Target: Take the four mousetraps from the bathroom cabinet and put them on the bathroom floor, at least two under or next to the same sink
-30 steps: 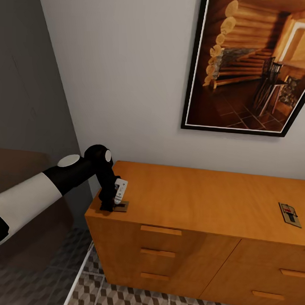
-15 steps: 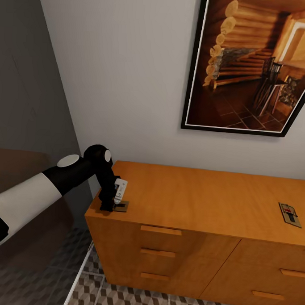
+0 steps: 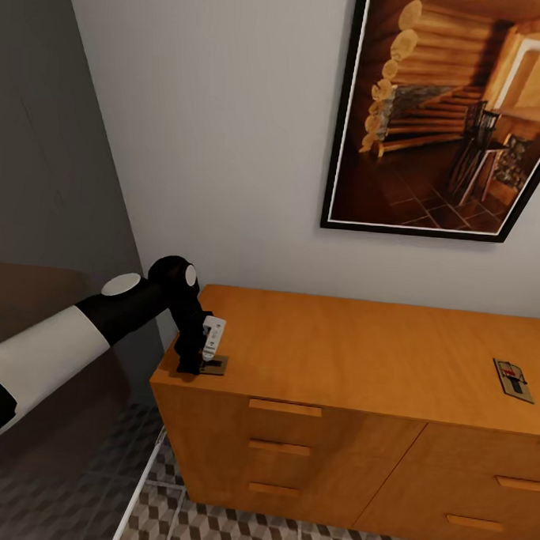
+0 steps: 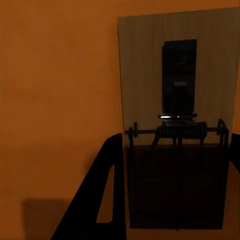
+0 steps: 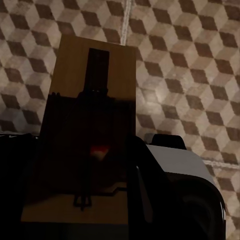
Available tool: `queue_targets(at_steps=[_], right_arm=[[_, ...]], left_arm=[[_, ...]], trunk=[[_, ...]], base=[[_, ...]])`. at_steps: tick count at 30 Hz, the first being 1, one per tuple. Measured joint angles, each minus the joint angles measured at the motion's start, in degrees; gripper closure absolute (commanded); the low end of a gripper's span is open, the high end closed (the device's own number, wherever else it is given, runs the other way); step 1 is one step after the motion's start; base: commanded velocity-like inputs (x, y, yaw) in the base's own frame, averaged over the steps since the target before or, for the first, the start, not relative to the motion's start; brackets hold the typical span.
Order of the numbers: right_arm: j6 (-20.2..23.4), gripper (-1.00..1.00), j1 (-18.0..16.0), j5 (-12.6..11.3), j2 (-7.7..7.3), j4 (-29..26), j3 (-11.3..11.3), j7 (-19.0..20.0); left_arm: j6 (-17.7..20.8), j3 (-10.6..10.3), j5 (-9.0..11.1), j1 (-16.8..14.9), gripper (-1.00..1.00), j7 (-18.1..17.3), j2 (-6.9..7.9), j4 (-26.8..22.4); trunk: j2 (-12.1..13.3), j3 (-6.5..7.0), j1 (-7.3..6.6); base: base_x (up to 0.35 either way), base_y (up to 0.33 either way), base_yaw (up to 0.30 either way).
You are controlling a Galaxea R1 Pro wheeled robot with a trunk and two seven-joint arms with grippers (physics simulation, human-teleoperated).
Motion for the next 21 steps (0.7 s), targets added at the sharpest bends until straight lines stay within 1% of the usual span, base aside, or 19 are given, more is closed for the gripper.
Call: queue_targets(at_steps=[2,4,7,8,9,10,13,15,21], right_arm=[[0.00,1.00,0.00,0.00,-0.01,0.00,0.00,0.00],[0.00,1.00,0.00,0.00,0.01,0.00,0.01,0.00],[0.00,1.00,0.00,0.00,0.03,0.00,0.00,0.00],[0.00,1.00,-0.01,0.00,0.03,0.00,0.00,0.00],[0.00,1.00,-0.03,0.00,0.03,0.00,0.00,0.00],[0.00,1.00,-0.02,0.00,0.03,0.00,0.00,0.00],[0.00,1.00,-0.01,0.00,0.04,0.00,0.00,0.00],[0.00,1.00,0.00,0.00,0.04,0.00,0.00,0.00],[0.00,1.00,0.00,0.00,0.04,0.00,0.00,0.00]], left_arm=[[0.09,-0.20,-0.14,0.17,1.00,-0.05,0.05,-0.84],[0.20,0.37,-0.08,0.87,1.00,-0.04,0.05,-2.22],[0.28,3.52,-0.23,2.88,1.00,-0.25,0.05,-4.17],[0.21,5.21,-0.11,3.35,1.00,-0.32,0.03,-5.12],[0.20,6.05,-0.13,3.36,1.00,-0.32,0.03,-5.60],[0.19,7.40,-0.22,3.36,1.00,-0.32,0.03,-6.55],[0.17,9.19,-0.42,3.36,1.00,-0.31,0.03,-8.63],[0.18,9.63,-0.46,3.37,1.00,-0.31,-0.01,-9.67],[0.33,10.09,-0.50,3.37,1.00,-0.31,-0.04,-12.86]], trunk=[[0.00,0.00,0.00],[0.00,0.00,0.00],[0.00,0.00,0.00],[0.01,-0.01,0.01],[0.01,-0.01,0.01],[0.01,-0.01,0.01],[0.01,-0.01,0.01],[0.01,-0.01,0.01],[0.01,-0.01,0.01]], base=[[0.000,0.000,0.000],[0.000,0.000,0.000],[0.000,0.000,0.000],[0.000,0.000,0.000],[0.000,0.000,0.000],[0.000,0.000,0.000],[0.000,0.000,0.000],[0.000,0.000,0.000],[0.000,0.000,0.000]])
